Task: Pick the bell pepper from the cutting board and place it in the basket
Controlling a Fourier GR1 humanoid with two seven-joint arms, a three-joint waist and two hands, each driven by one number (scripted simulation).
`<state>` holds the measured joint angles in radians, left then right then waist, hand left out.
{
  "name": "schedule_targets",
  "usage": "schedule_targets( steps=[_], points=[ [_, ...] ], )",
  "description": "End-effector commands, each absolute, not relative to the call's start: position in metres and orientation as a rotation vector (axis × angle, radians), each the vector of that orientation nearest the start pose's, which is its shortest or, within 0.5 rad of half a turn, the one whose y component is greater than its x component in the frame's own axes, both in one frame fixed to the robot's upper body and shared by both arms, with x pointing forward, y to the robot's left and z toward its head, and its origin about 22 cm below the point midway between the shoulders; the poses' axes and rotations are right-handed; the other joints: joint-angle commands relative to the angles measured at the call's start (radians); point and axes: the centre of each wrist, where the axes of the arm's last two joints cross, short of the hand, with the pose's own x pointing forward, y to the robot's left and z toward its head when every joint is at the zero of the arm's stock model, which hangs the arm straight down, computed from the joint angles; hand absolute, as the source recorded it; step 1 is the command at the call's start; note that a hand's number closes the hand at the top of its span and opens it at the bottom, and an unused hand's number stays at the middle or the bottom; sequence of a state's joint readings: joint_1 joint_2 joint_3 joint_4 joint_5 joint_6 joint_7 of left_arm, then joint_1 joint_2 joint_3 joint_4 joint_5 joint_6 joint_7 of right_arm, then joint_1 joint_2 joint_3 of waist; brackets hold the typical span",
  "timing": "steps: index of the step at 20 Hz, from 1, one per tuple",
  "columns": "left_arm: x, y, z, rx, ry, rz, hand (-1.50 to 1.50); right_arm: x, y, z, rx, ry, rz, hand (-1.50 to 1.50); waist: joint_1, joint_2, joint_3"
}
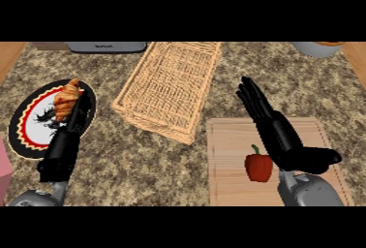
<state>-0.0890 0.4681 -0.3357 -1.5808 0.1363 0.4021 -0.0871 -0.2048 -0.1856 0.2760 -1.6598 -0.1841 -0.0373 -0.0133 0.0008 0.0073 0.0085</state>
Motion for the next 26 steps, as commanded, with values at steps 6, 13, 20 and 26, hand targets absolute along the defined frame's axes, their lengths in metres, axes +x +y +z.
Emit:
schedule_targets(
  steps=[6,13,20,26],
  points=[
    [0.256,0.296,0.033,0.434,-1.571,-0.010,0.00,0.244,-0.330,0.055,-0.655,-1.601,0.037,1.50,-0.083,-0.014,-0.013],
    [0.269,0.298,0.042,0.305,-1.513,-0.027,0.00,0.246,-0.255,0.030,-0.978,-1.741,-0.116,-1.50,-0.008,-0.006,-0.015],
    [0.279,0.300,0.046,0.310,-1.511,-0.015,0.00,0.234,-0.275,0.041,-1.244,-1.422,-0.096,-1.50,-0.028,-0.011,-0.020],
    [0.277,0.301,0.055,0.318,-1.518,-0.022,0.00,0.200,-0.270,0.029,-1.044,-0.971,0.317,-1.50,-0.017,-0.018,-0.021]
  ],
)
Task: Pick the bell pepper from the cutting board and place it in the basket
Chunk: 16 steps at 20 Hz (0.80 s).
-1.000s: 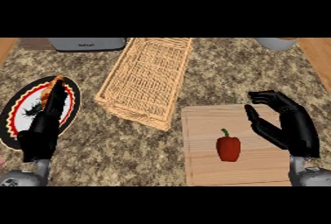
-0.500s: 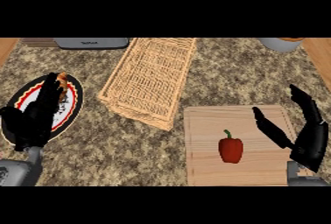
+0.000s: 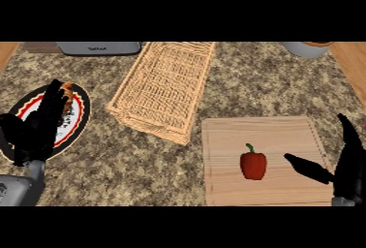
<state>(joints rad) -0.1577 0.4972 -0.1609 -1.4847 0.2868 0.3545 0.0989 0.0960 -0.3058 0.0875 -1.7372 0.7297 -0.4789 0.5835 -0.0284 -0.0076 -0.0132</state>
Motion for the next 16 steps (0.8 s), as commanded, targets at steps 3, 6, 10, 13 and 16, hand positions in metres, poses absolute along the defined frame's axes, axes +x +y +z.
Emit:
schedule_targets(
  steps=[3,6,10,13,16],
  points=[
    [0.278,0.302,0.055,0.311,-1.505,-0.014,0.00,0.193,-0.260,0.060,-0.977,-0.875,0.406,-1.50,0.001,-0.005,0.001],
    [0.285,0.300,0.056,0.292,-1.503,-0.026,0.00,0.186,-0.237,0.109,-0.928,-0.864,0.430,-1.50,0.000,0.000,0.004],
    [0.274,0.290,0.037,0.298,-1.498,-0.028,0.00,0.169,-0.225,0.156,-0.904,-0.812,0.409,-1.50,0.019,0.004,0.009],
    [0.287,0.300,0.049,0.312,-1.514,-0.034,0.00,0.159,-0.218,0.176,-0.902,-0.848,0.365,-1.50,0.022,0.006,0.011],
    [0.300,0.289,0.058,0.287,-1.505,-0.016,0.00,0.164,-0.219,0.179,-0.919,-0.897,0.274,-1.50,0.021,0.007,0.012]
  ],
)
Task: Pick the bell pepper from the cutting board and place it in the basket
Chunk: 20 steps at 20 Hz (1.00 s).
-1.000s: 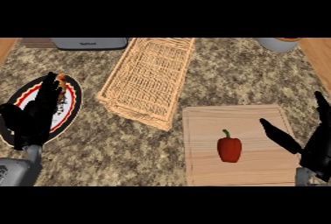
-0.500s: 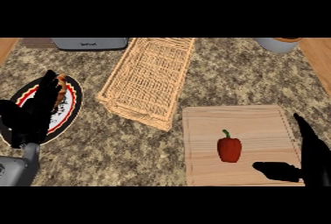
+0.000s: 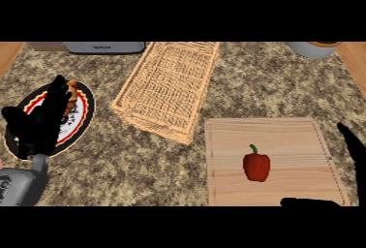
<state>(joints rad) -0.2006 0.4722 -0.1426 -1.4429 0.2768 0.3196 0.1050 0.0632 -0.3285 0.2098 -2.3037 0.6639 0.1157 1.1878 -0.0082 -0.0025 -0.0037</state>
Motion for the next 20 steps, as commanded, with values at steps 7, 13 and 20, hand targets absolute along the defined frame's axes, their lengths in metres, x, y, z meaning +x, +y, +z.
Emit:
schedule_targets(
  steps=[7,13,20],
  points=[
    [0.284,0.285,0.040,0.286,-1.526,-0.037,0.00,0.177,-0.187,0.150,-0.877,-0.923,0.278,-1.50,0.011,0.002,0.003],
    [0.296,0.292,0.060,0.281,-1.515,-0.023,0.00,0.171,-0.196,0.098,-0.888,-0.960,0.270,-1.50,0.004,0.001,0.004],
    [0.282,0.291,0.035,0.292,-1.522,-0.036,0.00,0.171,-0.184,0.075,-0.939,-0.990,0.303,-1.50,0.005,0.002,0.004]
  ],
)
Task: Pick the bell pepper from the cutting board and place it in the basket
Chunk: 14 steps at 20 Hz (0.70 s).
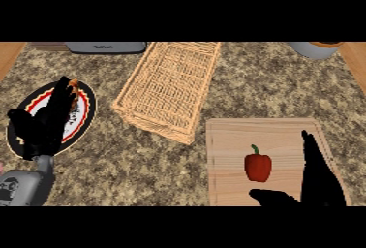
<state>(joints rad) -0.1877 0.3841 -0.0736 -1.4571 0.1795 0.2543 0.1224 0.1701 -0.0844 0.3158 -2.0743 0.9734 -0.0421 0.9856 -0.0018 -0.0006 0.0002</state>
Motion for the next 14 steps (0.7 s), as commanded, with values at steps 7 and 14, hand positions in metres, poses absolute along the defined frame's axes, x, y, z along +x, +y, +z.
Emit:
schedule_targets(
  steps=[7,14],
  points=[
    [0.276,0.281,0.032,0.291,-1.507,-0.040,0.00,0.177,-0.187,0.072,-0.927,-1.030,0.285,-1.50,0.000,0.000,0.000],
    [0.285,0.302,0.065,0.275,-1.495,-0.021,0.00,0.193,-0.165,0.053,-0.932,-1.021,0.277,-1.50,0.002,0.000,0.000]
  ],
)
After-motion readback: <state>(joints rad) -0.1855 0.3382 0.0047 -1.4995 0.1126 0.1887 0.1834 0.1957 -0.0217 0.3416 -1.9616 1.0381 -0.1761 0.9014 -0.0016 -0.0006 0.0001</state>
